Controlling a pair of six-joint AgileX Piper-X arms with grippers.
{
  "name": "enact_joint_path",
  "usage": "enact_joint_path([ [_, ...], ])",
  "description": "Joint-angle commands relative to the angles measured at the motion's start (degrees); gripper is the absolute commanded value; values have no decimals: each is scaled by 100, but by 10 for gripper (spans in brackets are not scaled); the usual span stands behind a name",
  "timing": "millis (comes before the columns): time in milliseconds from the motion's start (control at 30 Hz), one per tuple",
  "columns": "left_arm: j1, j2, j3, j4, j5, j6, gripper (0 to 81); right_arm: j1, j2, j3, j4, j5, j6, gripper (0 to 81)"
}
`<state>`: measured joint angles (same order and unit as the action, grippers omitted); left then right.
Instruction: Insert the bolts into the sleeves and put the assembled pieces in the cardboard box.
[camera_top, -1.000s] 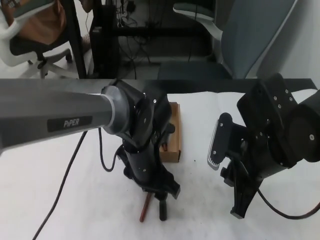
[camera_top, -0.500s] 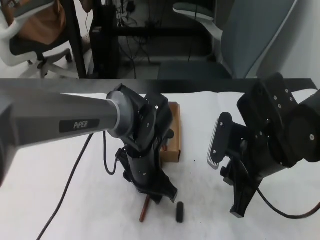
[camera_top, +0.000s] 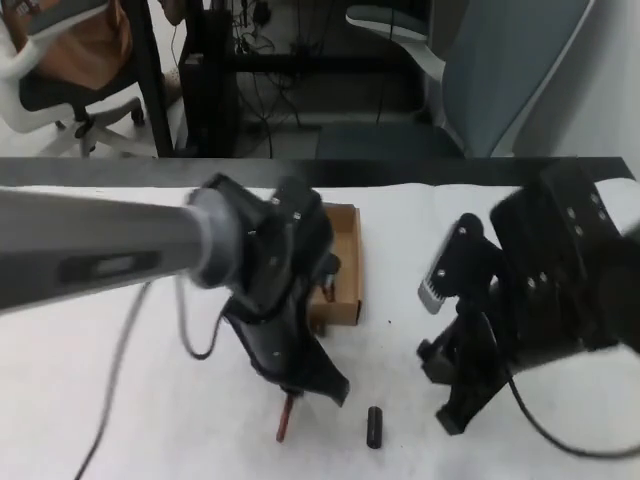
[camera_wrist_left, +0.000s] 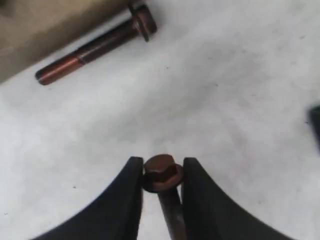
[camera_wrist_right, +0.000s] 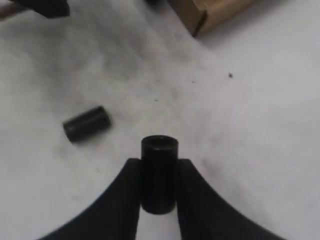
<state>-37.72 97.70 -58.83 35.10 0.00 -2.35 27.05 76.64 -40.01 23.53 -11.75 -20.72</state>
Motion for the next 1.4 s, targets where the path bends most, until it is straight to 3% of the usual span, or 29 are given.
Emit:
enact_joint_path([
  [0, 52, -1341, 790, -948, 147, 24, 18, 160, -477, 624, -1201, -410, 930, 4],
  [100, 51, -2692, 1851, -2327, 186, -19, 18, 600, -863, 1292, -2183, -614, 1542, 4],
  [167, 36, -3432, 2563, -3540, 603, -26, 18, 980, -968, 1565, -2832, -615, 1801, 4],
  [300, 36, -4251, 3699, -5772, 1019, -248, 18, 1860, -959, 1762, -3798, -387, 2003, 4],
  [533, 36, -4342, 4387, -6499, 783, -969, 18, 2798, -915, 1760, -4579, 411, 2037, 4],
  [833, 20, -4344, 4387, -6788, 1211, -1285, 18, 2878, -913, 1760, -4610, 998, 2037, 4],
  [1167, -699, -4344, 4387, -6787, 960, -1287, 18, 2878, -913, 1732, -4716, 1175, 2072, 4],
  [1367, -772, -4344, 4410, -6704, 768, -1265, 18, 2878, -913, 1731, -4977, 1236, 2210, 4],
])
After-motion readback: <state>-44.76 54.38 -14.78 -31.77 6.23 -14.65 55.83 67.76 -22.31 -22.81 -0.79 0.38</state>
